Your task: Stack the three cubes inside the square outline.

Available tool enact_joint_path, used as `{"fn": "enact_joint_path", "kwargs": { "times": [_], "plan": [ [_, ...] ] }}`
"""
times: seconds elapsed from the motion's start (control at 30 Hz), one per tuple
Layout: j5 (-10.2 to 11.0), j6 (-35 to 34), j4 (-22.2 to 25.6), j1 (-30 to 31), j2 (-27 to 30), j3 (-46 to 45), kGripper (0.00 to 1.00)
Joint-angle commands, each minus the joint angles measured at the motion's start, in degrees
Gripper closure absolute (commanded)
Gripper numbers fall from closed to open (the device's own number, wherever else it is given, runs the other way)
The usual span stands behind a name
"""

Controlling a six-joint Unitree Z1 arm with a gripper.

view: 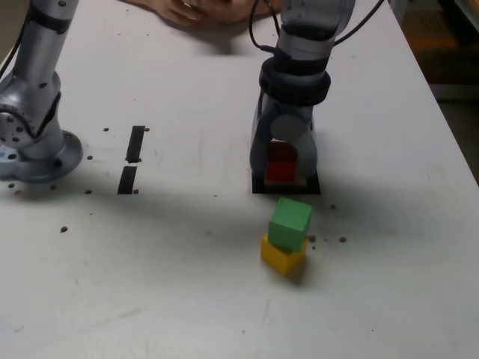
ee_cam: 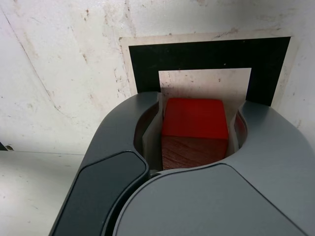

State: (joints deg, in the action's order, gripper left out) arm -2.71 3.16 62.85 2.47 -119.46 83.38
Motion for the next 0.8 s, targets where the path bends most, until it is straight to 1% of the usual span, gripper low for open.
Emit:
{"fn": "enact_joint_path", "kwargs": {
  "times": [0.0, 0.23, 0.37, 0.47, 0.57, 0.67, 0.77],
  "plan": [
    [0.23, 0.09, -0.25, -0.21, -0.04, -0.61, 0.59],
    [1.77, 0.09, -1.04, -0.27, 1.25, -1.57, 0.29],
    [2.94, 0.03, -1.08, -0.27, 2.92, -2.16, 0.16],
    [3.97, -0.08, -0.62, -0.24, 4.68, -2.76, 0.09],
    [4.78, -0.29, 0.8, -0.1, 6.8, -3.33, 0.04],
    [5.28, -1.36, 3.26, 0.53, 9.75, -3.97, 0.01],
    [6.18, -3.24, 5.49, 2.36, 12.93, -3.96, 0.0]
  ]
}}
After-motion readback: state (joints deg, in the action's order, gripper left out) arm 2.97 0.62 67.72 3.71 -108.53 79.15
